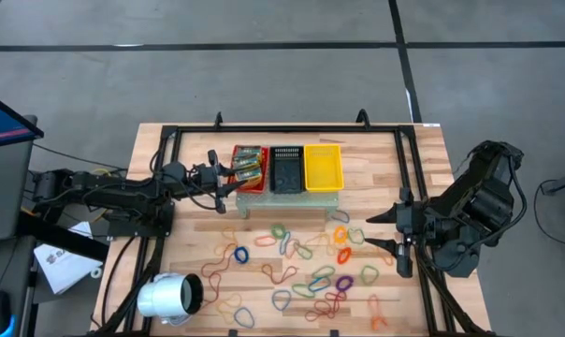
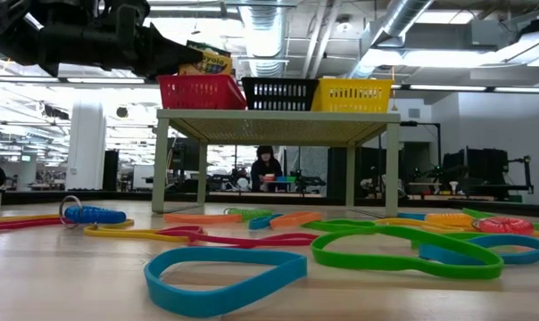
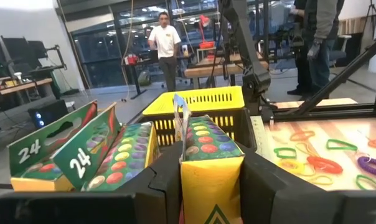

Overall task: Pick & Place Office Desk Supplies
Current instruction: Put the crayon box into the red bin on the shelf

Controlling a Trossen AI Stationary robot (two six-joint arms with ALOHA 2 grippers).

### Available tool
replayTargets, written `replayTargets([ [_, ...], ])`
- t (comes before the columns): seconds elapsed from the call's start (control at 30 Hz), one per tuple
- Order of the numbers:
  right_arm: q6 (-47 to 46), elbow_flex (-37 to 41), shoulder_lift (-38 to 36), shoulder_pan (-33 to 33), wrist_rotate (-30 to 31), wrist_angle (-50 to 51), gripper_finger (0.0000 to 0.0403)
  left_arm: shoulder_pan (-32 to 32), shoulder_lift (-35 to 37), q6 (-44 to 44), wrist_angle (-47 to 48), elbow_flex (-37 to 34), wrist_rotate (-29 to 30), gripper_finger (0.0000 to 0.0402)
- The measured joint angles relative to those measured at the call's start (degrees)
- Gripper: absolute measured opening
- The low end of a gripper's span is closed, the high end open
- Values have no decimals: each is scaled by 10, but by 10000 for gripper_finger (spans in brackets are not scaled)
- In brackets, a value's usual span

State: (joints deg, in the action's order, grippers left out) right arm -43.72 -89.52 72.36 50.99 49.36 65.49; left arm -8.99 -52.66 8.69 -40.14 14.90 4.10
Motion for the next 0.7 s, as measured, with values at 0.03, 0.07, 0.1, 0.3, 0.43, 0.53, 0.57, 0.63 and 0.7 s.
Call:
replayTargets([
  [0.03, 0, 0, 0, 0, 0, 0, 205, 0, 0, 0, 1, 0, 0, 112],
  [0.07, 0, 0, 0, 0, 0, 0, 205, 0, 0, 0, 1, 0, 0, 115],
  [0.1, 0, 0, 0, 0, 0, 0, 205, 0, 0, 1, 1, 0, 1, 119],
  [0.3, 0, 0, 0, 0, -4, -3, 205, 0, 0, 10, 2, 0, 50, 162],
  [0.43, 0, 0, 0, 0, -15, -5, 205, 0, 0, 18, 2, 0, 56, 212],
  [0.53, 1, 0, 0, 0, -15, -4, 205, 0, 3, 19, 4, 1, 72, 246],
  [0.57, 2, 0, 0, 0, -15, -4, 205, 0, 4, 19, 4, 2, 76, 255],
  [0.63, 2, 0, 0, 0, -15, -4, 205, 3, 7, 19, 11, 10, 83, 268],
  [0.7, 2, 0, 0, 0, -15, -4, 205, 9, 9, 18, 28, 18, 90, 272],
])
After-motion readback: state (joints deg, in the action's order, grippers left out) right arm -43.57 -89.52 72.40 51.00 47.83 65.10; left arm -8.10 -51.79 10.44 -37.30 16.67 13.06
